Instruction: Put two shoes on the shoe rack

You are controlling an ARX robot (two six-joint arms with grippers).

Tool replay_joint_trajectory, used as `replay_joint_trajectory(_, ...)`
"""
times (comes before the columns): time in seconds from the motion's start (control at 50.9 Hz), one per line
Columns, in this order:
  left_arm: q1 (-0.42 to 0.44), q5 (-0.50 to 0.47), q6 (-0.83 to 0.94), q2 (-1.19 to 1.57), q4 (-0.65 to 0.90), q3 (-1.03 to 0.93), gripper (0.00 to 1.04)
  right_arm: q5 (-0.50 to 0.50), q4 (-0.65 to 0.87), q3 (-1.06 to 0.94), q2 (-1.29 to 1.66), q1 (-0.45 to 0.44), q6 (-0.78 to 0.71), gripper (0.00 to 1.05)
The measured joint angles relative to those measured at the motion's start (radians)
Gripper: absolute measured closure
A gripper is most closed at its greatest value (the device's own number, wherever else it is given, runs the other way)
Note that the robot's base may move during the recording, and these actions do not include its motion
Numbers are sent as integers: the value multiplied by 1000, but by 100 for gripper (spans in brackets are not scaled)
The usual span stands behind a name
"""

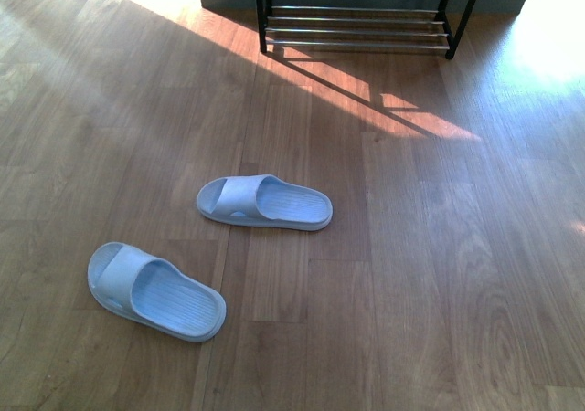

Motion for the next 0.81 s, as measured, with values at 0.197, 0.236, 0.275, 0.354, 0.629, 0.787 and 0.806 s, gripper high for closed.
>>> replay_joint_trajectory(0.197,0,0,0,0,0,0,9,0,0,0,1,0,0,9)
replay_joint_trajectory(0.236,0,0,0,0,0,0,9,0,0,0,0,0,0,9)
replay_joint_trajectory(0.275,0,0,0,0,0,0,9,0,0,0,0,0,0,9)
replay_joint_trajectory(0.354,0,0,0,0,0,0,9,-81,-8,3,13,-17,10,9)
replay_joint_trajectory(0.629,0,0,0,0,0,0,9,-133,323,53,460,58,-24,9)
replay_joint_trajectory(0.787,0,0,0,0,0,0,9,-111,690,183,1058,153,-74,9)
replay_joint_trajectory(0.806,0,0,0,0,0,0,9,-111,715,205,1122,166,-82,9)
